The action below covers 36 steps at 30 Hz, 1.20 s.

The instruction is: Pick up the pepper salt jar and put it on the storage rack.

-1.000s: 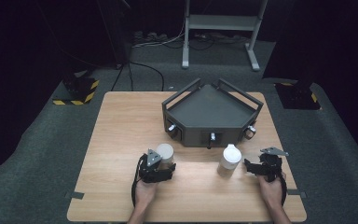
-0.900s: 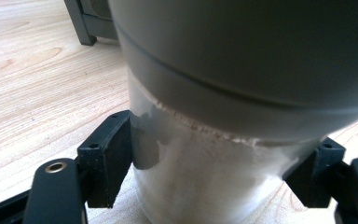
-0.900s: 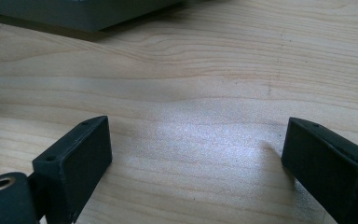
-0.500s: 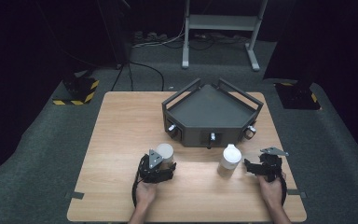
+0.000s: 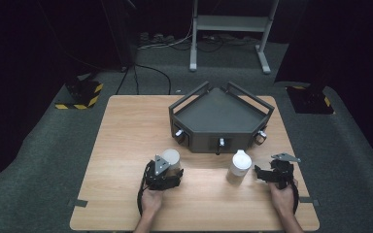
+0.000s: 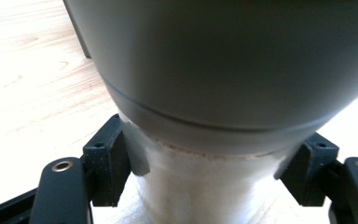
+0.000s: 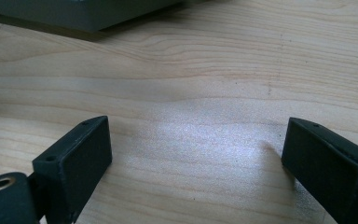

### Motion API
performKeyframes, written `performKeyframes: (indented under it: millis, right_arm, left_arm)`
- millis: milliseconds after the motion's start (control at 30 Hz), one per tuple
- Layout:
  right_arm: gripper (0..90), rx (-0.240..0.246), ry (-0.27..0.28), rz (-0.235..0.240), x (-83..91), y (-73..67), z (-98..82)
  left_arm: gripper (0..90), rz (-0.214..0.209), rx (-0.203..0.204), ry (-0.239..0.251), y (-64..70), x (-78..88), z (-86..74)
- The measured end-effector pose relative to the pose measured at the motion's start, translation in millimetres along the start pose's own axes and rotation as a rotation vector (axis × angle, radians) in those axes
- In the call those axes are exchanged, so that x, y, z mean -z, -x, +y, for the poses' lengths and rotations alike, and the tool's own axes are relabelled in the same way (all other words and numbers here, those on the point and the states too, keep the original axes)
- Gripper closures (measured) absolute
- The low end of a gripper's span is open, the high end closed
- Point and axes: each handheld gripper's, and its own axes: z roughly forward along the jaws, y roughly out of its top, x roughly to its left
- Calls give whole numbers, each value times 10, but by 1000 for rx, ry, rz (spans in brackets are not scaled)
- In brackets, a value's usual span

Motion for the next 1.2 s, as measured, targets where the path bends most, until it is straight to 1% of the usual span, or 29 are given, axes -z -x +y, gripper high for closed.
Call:
performKeyframes:
  millis: [67,133,300,367,467,500,700,733,800,900,1000,1100,1133,1200]
  right_arm:
    - [78,0,0,0,0,0,0]
    - [78,0,0,0,0,0,0]
    - [78,0,0,0,0,0,0]
    - [78,0,0,0,0,0,0]
    - [78,0,0,0,0,0,0]
    - [78,0,0,0,0,0,0]
    - [78,0,0,0,0,1,0]
    - [78,0,0,0,0,1,0]
    - [78,0,0,0,0,0,0]
    - [78,0,0,0,0,0,0]
    - [78,0,0,0,0,0,0]
    - [78,0,0,0,0,0,0]
    - [78,0,0,0,0,0,0]
    - [78,0,0,0,0,0,0]
  left_arm:
    - [286,-8,-10,-4,-11,25,46]
    - [286,-20,-5,1,-27,38,73]
    - [286,-26,-11,5,-29,71,149]
    - [286,-47,-5,5,-66,89,206]
    - [286,-63,-8,-1,-94,112,286]
    - [286,-63,-8,-1,-94,112,286]
    - [286,-91,-15,-9,-133,155,476]
    - [286,-91,-15,-9,-133,155,476]
    - [287,-101,-17,-9,-146,165,566]
    - [287,-108,-14,-6,-156,166,610]
    - [287,-120,-11,-1,-175,174,714]
    - [287,-133,-17,0,-189,180,823]
    - [288,-133,-17,0,-189,180,823]
    - [289,-143,-27,-2,-194,190,927]
